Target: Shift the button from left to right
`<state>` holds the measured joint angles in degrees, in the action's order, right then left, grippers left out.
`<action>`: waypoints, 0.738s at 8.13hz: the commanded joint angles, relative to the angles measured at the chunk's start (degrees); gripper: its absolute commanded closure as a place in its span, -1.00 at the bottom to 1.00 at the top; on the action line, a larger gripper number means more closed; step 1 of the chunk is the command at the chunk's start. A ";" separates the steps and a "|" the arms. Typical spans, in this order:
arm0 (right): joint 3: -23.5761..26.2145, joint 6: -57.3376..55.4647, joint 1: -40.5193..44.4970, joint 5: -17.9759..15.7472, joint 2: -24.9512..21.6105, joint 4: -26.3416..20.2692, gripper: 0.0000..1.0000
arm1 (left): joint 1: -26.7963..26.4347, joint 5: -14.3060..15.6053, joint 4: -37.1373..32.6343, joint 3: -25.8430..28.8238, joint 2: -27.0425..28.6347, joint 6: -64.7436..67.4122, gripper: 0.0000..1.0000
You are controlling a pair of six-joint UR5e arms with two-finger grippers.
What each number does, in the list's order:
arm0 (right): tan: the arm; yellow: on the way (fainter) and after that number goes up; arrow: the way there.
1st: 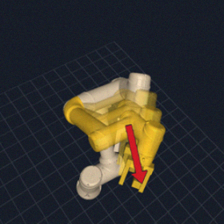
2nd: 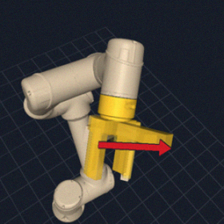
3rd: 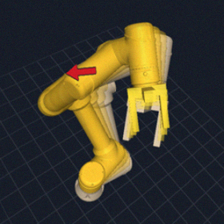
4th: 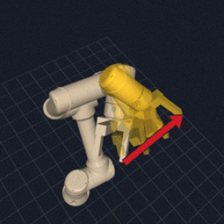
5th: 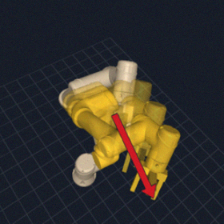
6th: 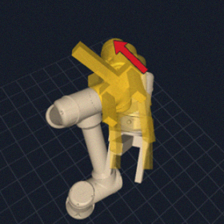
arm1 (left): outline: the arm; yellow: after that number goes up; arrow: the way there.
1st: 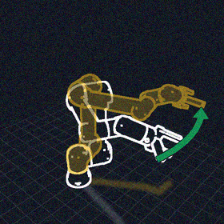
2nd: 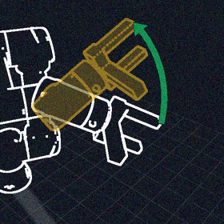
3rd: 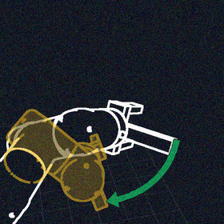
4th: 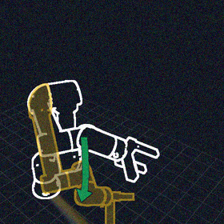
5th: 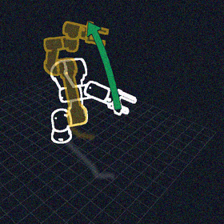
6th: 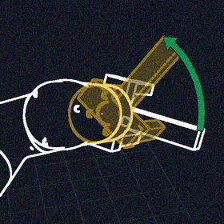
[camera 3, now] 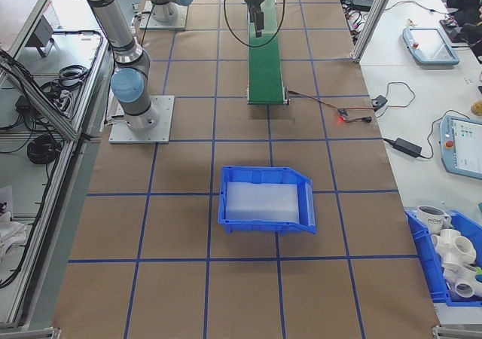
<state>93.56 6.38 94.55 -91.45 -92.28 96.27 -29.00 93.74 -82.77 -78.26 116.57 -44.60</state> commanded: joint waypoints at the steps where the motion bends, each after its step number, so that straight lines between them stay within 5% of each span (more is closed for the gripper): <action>1: 0.04 0.13 -0.06 -0.13 0.08 -0.12 -1.00 | -5.25 0.04 -2.22 -0.40 -5.03 8.17 0.96; 6: 0.04 -0.40 -0.06 -0.22 0.26 -0.47 -1.00 | -23.61 -0.22 -8.19 -4.16 -14.60 53.57 0.96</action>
<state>93.60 6.11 94.54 -91.61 -92.15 96.13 -45.62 93.88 -89.24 -79.88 105.24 -7.88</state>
